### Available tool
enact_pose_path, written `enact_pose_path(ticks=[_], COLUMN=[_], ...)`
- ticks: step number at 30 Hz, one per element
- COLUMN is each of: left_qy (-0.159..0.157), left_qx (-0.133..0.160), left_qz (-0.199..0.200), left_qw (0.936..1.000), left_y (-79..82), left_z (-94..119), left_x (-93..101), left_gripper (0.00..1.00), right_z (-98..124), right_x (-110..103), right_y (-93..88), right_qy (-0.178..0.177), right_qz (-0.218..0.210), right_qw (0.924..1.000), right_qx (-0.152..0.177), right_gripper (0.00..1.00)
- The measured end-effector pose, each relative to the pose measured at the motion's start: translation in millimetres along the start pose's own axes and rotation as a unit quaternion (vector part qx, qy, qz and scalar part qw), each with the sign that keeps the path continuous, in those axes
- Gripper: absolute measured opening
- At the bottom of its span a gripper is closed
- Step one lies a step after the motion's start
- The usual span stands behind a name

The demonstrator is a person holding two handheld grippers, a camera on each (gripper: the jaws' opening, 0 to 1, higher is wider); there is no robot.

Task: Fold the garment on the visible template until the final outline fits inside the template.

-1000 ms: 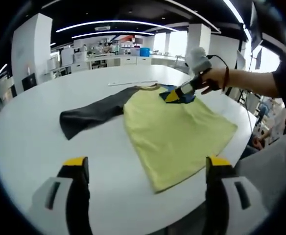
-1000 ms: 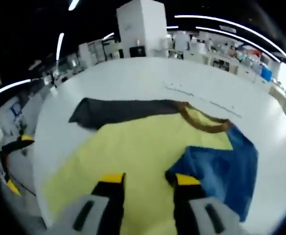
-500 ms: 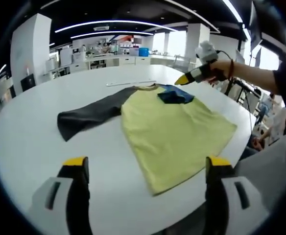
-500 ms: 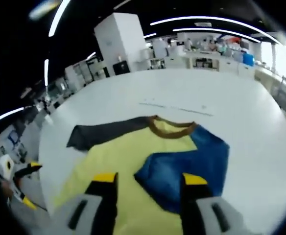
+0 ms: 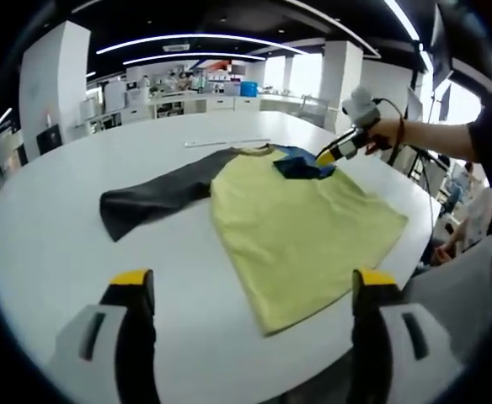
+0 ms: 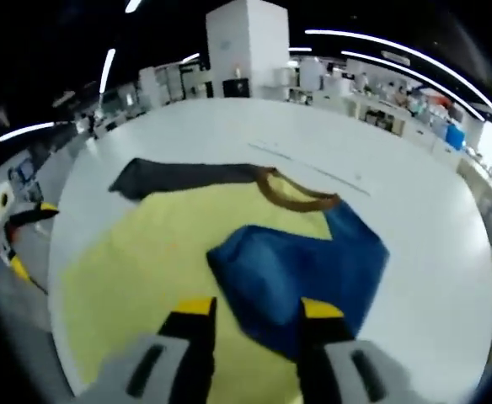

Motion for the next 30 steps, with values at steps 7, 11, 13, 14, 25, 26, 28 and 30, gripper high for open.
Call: enact_pose_path(ticks=[7,11,13,14,25,26,28,30], left_qy=[0.003,0.003,0.003,0.003,0.007,0.007,0.007,0.006], left_qx=[0.002,0.003,0.003,0.003,0.006,0.006,0.006,0.005], left_qz=[0.011,0.013,0.012,0.013,0.016,0.016,0.015,0.014], left_qw=[0.9999,0.9999,0.9999,0.9999,0.9998,0.9998,0.9998,0.9999], left_y=[-0.4,0.3,0.5,0.3,-0.9,-0.9,-1.1,-1.2], left_z=[2,3,3,3,6,6,5,5], left_x=[-3.1,-2.0,-1.6,-2.0,-5.1,-5.1,-5.4,-5.0], left_gripper=[0.94,0.93,0.93,0.93,0.92,0.92,0.92,0.92], right_z=[-4,-12,-13,-14,0,6,17,23], right_x=[4,11,11,11,10,4,-4,-4], right_y=[-6.4,-6.9,-8.6,-9.4,-4.6,-4.2,-4.7,-1.8], right_qy=[-0.02,-0.026,-0.025,-0.026,-0.021,-0.017,-0.016,-0.013], right_qz=[0.031,0.037,0.039,0.04,0.072,0.081,0.081,0.079], right_qw=[0.9993,0.9989,0.9989,0.9988,0.9971,0.9966,0.9966,0.9968], right_qx=[-0.002,-0.009,-0.011,-0.013,-0.008,-0.008,-0.007,-0.004], right_gripper=[0.16,0.13,0.12,0.11,0.0,0.0,0.0,0.0])
Point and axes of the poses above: the point that each gripper's makers call its tool centre point, and the gripper's own axes: z roughly backward along the fingers, x roughly to its right, y roughly out of its top, the point moved 7 cm from there along z, roughly backward along the fingers, and after that the axes turned 10 degrees about -x, right-handed, at the moved point
